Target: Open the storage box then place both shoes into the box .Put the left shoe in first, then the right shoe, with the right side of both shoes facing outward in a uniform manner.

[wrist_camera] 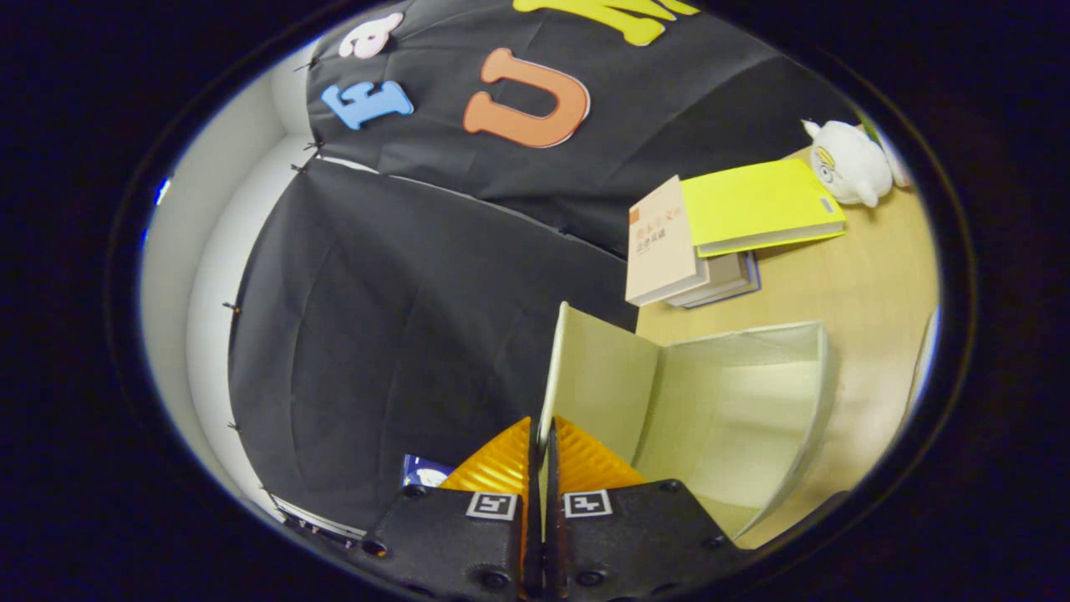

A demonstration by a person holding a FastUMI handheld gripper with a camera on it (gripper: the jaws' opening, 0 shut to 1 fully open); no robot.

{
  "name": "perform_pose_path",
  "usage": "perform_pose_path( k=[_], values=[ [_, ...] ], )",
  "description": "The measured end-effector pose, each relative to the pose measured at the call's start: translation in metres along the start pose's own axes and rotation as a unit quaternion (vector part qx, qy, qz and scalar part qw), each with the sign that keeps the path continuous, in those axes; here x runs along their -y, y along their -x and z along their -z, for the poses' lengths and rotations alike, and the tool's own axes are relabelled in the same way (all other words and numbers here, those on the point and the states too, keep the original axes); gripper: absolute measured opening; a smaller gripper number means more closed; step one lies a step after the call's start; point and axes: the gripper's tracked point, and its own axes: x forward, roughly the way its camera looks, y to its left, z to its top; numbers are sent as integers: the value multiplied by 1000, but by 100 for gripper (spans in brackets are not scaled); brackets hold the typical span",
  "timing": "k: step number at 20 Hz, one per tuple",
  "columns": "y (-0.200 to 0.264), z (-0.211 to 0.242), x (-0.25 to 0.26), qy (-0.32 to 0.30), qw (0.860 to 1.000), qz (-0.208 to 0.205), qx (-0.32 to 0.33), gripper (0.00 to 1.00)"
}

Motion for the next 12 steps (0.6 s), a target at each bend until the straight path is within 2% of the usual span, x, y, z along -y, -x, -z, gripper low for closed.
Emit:
perform_pose_path(
  k=[3,4,8,12],
  values=[
    [-33,6,-30,16,1000,-14,-14,10],
    [-56,14,-36,23,999,-14,-25,16],
    [-78,26,-42,45,998,7,-44,98],
    [-65,22,-26,48,997,48,-32,99]
  ],
)
